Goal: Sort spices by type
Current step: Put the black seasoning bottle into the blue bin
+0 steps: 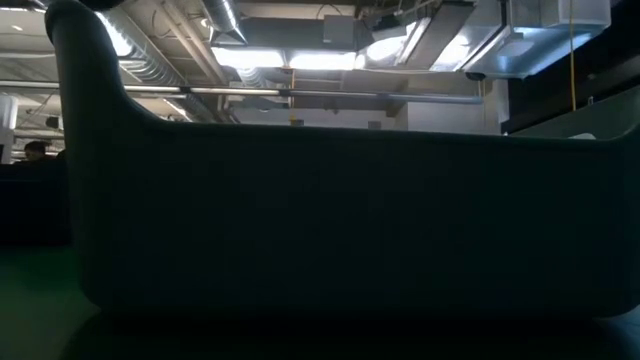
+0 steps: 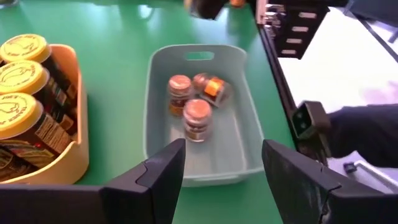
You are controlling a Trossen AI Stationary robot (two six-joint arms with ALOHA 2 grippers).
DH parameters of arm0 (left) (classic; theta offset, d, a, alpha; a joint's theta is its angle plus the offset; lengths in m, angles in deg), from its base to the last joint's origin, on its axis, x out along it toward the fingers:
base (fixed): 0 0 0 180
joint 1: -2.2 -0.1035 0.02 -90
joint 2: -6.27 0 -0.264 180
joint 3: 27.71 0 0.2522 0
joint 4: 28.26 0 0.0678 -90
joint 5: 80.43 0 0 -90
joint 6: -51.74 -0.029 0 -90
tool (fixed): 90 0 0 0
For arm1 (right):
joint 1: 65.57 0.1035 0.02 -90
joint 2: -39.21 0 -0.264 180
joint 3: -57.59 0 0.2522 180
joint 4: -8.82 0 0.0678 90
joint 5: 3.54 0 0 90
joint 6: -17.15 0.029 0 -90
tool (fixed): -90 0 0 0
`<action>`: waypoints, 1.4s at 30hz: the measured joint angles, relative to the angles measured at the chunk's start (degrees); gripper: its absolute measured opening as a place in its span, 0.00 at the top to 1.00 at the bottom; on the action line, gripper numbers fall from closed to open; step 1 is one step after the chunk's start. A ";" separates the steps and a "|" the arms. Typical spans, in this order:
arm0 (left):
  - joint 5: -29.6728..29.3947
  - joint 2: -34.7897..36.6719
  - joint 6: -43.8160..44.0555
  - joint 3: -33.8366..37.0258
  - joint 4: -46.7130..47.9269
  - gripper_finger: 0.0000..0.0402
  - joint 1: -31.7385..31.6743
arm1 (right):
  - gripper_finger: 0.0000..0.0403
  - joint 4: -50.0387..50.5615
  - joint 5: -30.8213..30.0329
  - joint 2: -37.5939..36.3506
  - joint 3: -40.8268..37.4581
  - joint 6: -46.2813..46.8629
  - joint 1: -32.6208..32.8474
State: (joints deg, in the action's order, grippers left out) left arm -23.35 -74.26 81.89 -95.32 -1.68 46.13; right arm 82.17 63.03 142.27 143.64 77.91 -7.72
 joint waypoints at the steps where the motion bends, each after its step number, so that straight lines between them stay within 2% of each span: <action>1: -0.51 0.02 -0.31 0.00 0.00 0.48 0.84 | 0.53 -0.21 -3.97 -0.77 0.00 0.82 0.04; 4: -3.51 0.06 -0.51 0.00 -0.01 0.48 3.42 | 0.53 -0.07 -15.67 -2.28 -0.56 5.51 0.22; 7: -5.17 0.06 0.07 0.00 -0.01 0.48 5.32 | 0.53 -1.08 -24.37 -2.70 -3.04 12.96 -0.17; 11: -7.75 0.06 0.96 0.00 -0.06 0.48 6.61 | 0.53 -6.68 -31.67 -2.69 -8.03 22.53 -1.31; 14: -8.29 0.06 1.31 0.00 -0.21 0.48 6.69 | 0.53 -12.24 -35.99 -2.68 -11.59 24.48 -1.93; 22: -11.28 0.06 0.52 0.00 -0.58 0.48 5.79 | 0.53 -23.53 -40.47 -2.68 -19.30 24.13 -6.06; 26: -11.96 0.06 -3.55 0.00 -2.37 0.48 4.10 | 0.53 -28.41 -39.90 -2.65 -21.09 21.31 -7.83; 30: -12.00 0.06 -3.44 0.00 -2.35 0.48 2.50 | 0.53 -31.18 -40.28 -2.48 -21.98 18.43 -9.26; 35: -11.99 0.06 -2.47 0.00 -2.40 0.48 1.23 | 0.53 -34.95 -36.90 -2.52 -23.66 15.09 -10.69; 37: -11.96 0.06 -2.05 0.00 -2.84 0.48 0.98 | 0.47 -35.88 -37.68 -2.55 -24.17 14.77 -10.62; 42: -11.94 0.06 -1.95 0.00 -2.82 0.48 0.90 | 0.18 -35.81 -36.44 -2.44 -24.15 13.78 -10.67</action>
State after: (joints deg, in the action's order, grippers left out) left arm -35.29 -74.20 79.94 -95.32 -4.50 47.04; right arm 46.35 26.59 139.83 119.49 91.69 -18.39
